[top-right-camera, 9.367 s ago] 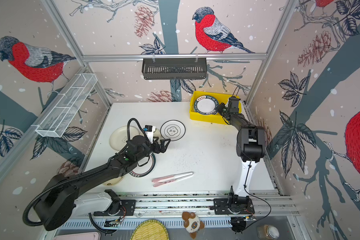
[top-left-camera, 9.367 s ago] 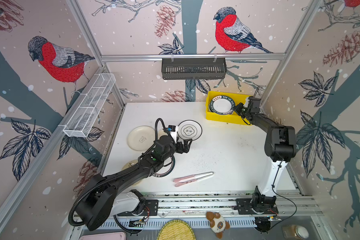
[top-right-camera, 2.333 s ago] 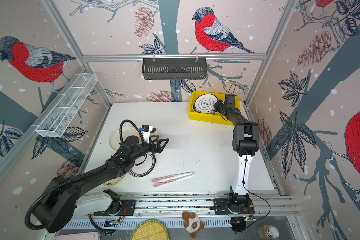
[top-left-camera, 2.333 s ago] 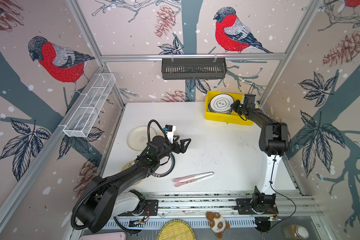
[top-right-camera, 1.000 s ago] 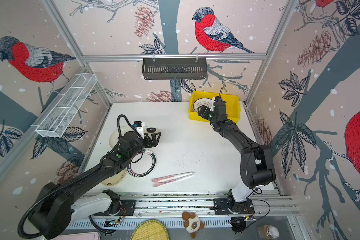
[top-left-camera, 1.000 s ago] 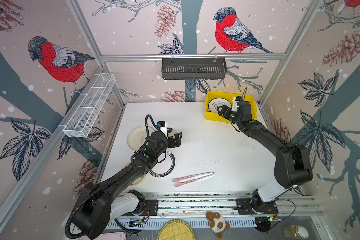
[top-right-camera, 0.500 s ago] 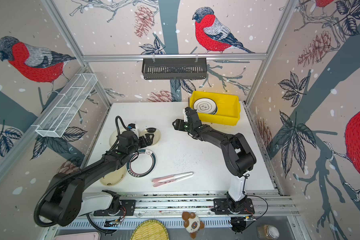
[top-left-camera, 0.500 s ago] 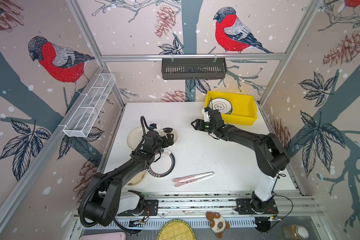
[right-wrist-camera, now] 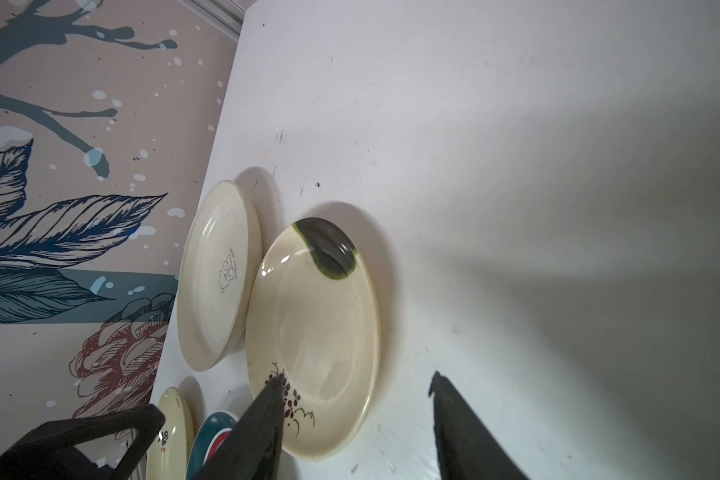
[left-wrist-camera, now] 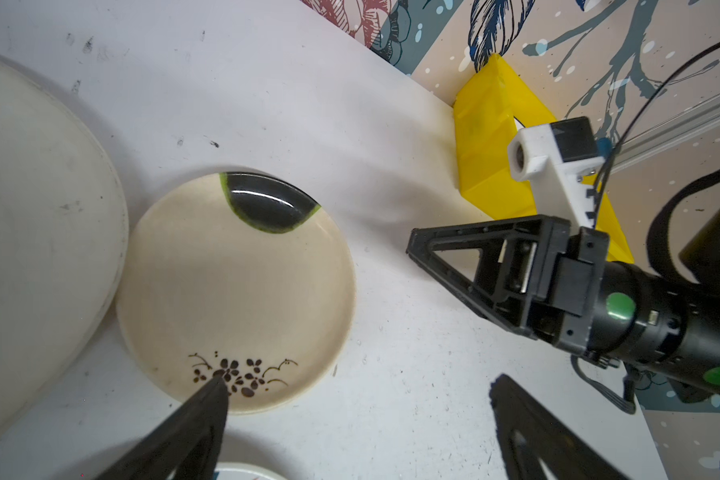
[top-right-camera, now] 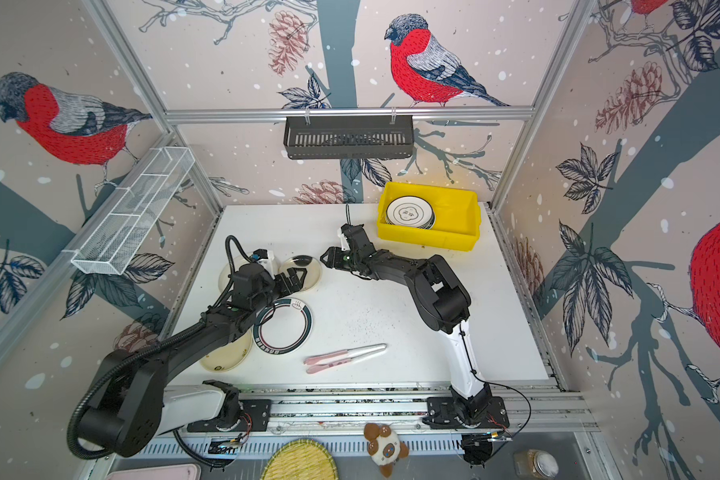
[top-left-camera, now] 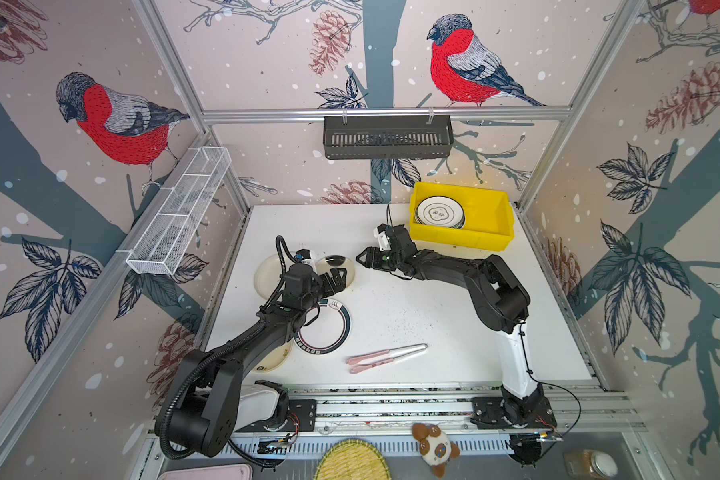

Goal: Place the plates into the plastic bin on the countertop
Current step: 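Move the right gripper to the cream plate with dark green edge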

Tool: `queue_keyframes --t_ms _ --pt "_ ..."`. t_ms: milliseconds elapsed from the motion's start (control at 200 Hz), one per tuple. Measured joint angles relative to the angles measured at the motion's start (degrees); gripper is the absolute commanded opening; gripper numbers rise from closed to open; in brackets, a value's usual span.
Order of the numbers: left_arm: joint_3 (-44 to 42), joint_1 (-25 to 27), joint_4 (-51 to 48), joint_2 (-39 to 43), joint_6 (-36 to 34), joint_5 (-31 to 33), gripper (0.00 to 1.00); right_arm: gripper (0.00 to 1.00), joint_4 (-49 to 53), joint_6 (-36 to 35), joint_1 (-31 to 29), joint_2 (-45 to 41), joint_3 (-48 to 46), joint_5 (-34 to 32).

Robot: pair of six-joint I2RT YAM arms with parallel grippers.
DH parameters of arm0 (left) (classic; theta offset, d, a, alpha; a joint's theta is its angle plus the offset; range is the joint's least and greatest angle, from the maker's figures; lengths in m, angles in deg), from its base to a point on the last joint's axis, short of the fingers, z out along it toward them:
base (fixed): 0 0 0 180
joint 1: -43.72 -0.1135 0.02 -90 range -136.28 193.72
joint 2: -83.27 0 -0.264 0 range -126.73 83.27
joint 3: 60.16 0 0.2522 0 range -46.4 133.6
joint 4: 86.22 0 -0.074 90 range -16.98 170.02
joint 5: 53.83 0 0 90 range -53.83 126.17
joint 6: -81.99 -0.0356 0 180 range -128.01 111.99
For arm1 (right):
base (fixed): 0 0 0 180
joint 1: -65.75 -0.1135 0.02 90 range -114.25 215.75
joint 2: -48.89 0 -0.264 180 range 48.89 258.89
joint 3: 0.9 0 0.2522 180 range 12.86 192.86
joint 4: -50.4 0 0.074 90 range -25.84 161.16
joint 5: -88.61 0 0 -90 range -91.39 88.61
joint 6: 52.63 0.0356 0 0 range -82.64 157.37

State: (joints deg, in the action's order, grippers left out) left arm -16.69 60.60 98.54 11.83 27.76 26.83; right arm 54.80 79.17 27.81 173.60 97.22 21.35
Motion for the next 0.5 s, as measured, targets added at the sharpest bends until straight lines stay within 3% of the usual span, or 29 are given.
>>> queue_keyframes --t_ms 500 --pt "-1.0 0.0 0.5 1.4 1.3 -2.2 0.98 0.38 3.0 -0.2 -2.5 8.3 6.9 0.3"
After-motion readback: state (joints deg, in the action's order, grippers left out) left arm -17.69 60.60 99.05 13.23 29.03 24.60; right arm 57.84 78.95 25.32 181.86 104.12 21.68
